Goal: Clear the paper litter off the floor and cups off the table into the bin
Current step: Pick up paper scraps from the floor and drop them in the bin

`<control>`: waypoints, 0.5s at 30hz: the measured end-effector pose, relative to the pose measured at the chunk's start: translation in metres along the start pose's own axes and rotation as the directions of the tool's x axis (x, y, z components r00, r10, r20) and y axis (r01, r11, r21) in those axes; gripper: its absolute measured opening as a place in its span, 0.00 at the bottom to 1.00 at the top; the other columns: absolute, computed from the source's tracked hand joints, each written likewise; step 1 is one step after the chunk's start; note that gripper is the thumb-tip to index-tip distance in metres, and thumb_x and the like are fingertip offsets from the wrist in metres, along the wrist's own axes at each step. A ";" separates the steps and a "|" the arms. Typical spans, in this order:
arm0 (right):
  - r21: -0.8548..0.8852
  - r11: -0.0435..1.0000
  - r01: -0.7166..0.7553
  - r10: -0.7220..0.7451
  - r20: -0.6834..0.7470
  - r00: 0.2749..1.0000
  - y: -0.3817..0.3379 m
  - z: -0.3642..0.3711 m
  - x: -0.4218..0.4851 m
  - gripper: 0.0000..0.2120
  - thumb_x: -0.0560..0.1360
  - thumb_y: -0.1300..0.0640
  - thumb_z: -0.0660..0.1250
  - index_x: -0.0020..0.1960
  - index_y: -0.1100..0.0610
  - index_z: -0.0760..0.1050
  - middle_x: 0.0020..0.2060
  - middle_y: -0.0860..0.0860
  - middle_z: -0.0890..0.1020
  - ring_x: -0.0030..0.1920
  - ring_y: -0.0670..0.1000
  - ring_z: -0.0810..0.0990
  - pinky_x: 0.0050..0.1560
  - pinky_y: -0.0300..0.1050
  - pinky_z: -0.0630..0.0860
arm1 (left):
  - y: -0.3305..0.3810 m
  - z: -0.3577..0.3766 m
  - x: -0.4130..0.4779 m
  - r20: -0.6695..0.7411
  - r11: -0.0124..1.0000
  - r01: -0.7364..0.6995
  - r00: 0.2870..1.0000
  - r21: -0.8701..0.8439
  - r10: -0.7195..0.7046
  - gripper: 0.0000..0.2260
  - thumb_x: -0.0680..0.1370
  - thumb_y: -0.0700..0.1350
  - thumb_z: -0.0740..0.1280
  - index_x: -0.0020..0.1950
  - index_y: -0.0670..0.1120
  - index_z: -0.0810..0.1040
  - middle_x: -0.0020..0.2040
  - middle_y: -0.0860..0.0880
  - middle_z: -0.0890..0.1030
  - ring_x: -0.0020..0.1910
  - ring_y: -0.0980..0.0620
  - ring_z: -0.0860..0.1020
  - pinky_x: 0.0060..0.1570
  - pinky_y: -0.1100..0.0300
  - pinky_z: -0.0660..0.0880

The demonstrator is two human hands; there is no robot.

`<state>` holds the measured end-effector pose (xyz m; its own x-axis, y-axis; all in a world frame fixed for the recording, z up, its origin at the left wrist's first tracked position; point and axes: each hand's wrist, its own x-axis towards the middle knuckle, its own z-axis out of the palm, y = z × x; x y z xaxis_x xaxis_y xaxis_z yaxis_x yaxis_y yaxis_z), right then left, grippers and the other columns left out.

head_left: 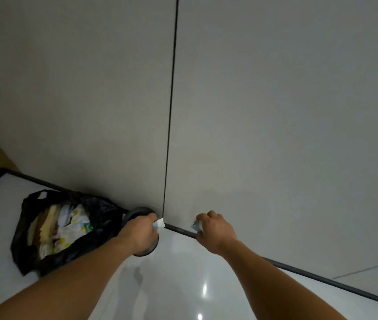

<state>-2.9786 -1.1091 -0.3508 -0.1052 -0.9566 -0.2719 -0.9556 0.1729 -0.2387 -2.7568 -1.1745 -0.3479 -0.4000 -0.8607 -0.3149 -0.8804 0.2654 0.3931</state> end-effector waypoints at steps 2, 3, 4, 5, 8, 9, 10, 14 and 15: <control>-0.013 0.998 0.058 -0.058 0.023 0.998 -0.036 0.004 0.016 0.25 0.74 0.49 0.63 0.70 0.49 0.67 0.62 0.51 0.73 0.61 0.56 0.70 0.54 0.48 0.72 | -0.028 -0.015 -0.002 0.007 0.999 0.040 0.999 0.005 -0.040 0.13 0.79 0.44 0.59 0.63 0.46 0.73 0.58 0.43 0.79 0.57 0.42 0.77 0.51 0.56 0.72; -0.023 0.996 0.085 -0.084 0.035 0.996 -0.052 0.005 0.024 0.25 0.74 0.49 0.63 0.70 0.49 0.66 0.62 0.51 0.73 0.61 0.56 0.71 0.54 0.49 0.73 | -0.040 -0.021 -0.002 0.013 0.999 0.054 0.998 0.003 -0.054 0.13 0.79 0.44 0.59 0.64 0.46 0.73 0.59 0.43 0.79 0.57 0.42 0.77 0.52 0.55 0.72; -0.032 0.994 0.105 -0.104 0.042 0.994 -0.065 0.005 0.032 0.25 0.74 0.49 0.62 0.70 0.49 0.66 0.62 0.52 0.73 0.61 0.56 0.71 0.54 0.49 0.73 | -0.050 -0.025 -0.001 0.015 0.998 0.068 0.998 -0.006 -0.068 0.14 0.79 0.44 0.59 0.64 0.46 0.72 0.59 0.42 0.79 0.57 0.42 0.77 0.53 0.55 0.72; -0.038 0.992 0.119 -0.117 0.044 0.992 -0.077 0.006 0.042 0.25 0.74 0.49 0.62 0.71 0.49 0.66 0.62 0.52 0.73 0.61 0.56 0.71 0.55 0.50 0.73 | -0.059 -0.029 0.002 0.015 0.996 0.082 0.997 -0.019 -0.082 0.14 0.79 0.44 0.60 0.65 0.46 0.72 0.60 0.42 0.78 0.58 0.42 0.77 0.54 0.54 0.73; -0.040 0.987 0.155 -0.153 0.056 0.987 -0.102 0.010 0.070 0.25 0.75 0.49 0.63 0.71 0.49 0.66 0.62 0.52 0.73 0.61 0.56 0.71 0.55 0.50 0.73 | -0.082 -0.039 0.016 0.014 0.994 0.105 0.994 -0.022 -0.105 0.14 0.79 0.43 0.60 0.65 0.45 0.72 0.60 0.41 0.78 0.58 0.41 0.76 0.54 0.53 0.72; -0.043 0.984 0.171 -0.168 0.068 0.983 -0.108 0.013 0.079 0.26 0.75 0.49 0.63 0.71 0.49 0.66 0.62 0.52 0.72 0.61 0.57 0.71 0.55 0.50 0.73 | -0.088 -0.042 0.021 0.019 0.994 0.108 0.994 -0.017 -0.107 0.14 0.79 0.43 0.59 0.65 0.44 0.71 0.60 0.41 0.78 0.58 0.41 0.76 0.53 0.53 0.72; -0.046 0.982 0.186 -0.181 0.081 0.980 -0.113 0.015 0.089 0.26 0.75 0.49 0.63 0.72 0.49 0.66 0.62 0.53 0.72 0.62 0.57 0.71 0.55 0.49 0.73 | -0.094 -0.044 0.027 0.030 0.994 0.110 0.994 -0.017 -0.110 0.14 0.80 0.43 0.58 0.64 0.44 0.71 0.59 0.41 0.78 0.57 0.42 0.77 0.52 0.53 0.72; -0.019 0.977 0.214 -0.210 0.128 0.969 -0.130 0.029 0.138 0.26 0.75 0.49 0.64 0.73 0.49 0.65 0.64 0.52 0.72 0.62 0.55 0.70 0.56 0.49 0.72 | -0.120 -0.053 0.063 0.090 0.988 0.153 0.985 -0.023 -0.150 0.14 0.80 0.42 0.58 0.65 0.43 0.70 0.59 0.40 0.78 0.56 0.41 0.77 0.52 0.53 0.72; -0.007 0.977 0.213 -0.210 0.143 0.967 -0.133 0.032 0.151 0.27 0.75 0.49 0.64 0.73 0.49 0.65 0.64 0.52 0.72 0.63 0.55 0.70 0.57 0.49 0.72 | -0.126 -0.055 0.074 0.102 0.986 0.162 0.982 -0.025 -0.159 0.14 0.80 0.43 0.58 0.66 0.43 0.70 0.59 0.40 0.78 0.57 0.41 0.77 0.52 0.53 0.72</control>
<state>-2.8588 -1.2693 -0.3905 0.1385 -0.9279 -0.3460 -0.9578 -0.0368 -0.2849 -2.6618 -1.2956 -0.3733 -0.2789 -0.8432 -0.4596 -0.9270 0.1114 0.3583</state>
